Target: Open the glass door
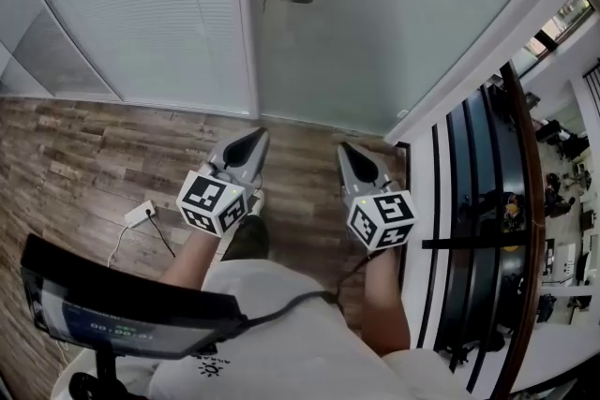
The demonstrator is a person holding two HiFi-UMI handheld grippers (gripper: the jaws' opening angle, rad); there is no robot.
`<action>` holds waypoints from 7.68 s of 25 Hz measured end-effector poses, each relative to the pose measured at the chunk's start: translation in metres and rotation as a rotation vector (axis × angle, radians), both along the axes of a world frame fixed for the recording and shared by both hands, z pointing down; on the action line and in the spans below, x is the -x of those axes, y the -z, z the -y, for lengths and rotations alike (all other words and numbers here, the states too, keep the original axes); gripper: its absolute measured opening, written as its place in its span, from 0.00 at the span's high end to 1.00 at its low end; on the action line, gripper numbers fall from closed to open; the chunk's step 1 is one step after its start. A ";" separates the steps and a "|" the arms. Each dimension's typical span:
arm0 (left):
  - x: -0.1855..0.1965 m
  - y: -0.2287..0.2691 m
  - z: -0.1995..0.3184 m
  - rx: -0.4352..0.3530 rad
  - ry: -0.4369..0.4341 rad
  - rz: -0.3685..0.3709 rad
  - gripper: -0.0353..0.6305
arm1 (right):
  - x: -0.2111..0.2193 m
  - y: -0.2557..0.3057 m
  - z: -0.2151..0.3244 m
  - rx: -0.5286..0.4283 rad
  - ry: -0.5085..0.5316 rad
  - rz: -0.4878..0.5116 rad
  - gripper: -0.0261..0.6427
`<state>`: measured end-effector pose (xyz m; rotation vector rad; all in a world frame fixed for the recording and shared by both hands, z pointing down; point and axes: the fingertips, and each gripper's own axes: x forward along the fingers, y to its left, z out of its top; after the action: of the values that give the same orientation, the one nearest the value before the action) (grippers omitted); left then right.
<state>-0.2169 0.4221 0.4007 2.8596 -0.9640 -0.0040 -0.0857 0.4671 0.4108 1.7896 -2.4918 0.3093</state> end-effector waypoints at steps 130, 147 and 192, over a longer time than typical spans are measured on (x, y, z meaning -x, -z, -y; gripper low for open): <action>-0.144 0.003 0.578 0.029 -0.164 0.094 0.94 | -0.079 -0.084 0.679 0.097 0.244 -0.749 0.69; -0.185 -0.013 0.597 0.049 -0.247 0.100 0.94 | -0.109 -0.083 0.744 0.113 0.181 -0.699 0.70; -0.411 -0.014 0.948 0.092 -0.095 0.077 0.94 | -0.333 -0.082 1.012 0.134 0.096 -0.430 0.79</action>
<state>0.1937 -0.5256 0.4143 2.8361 -0.8173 0.1567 0.2475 -0.5450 0.4926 1.4906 -2.1888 0.0720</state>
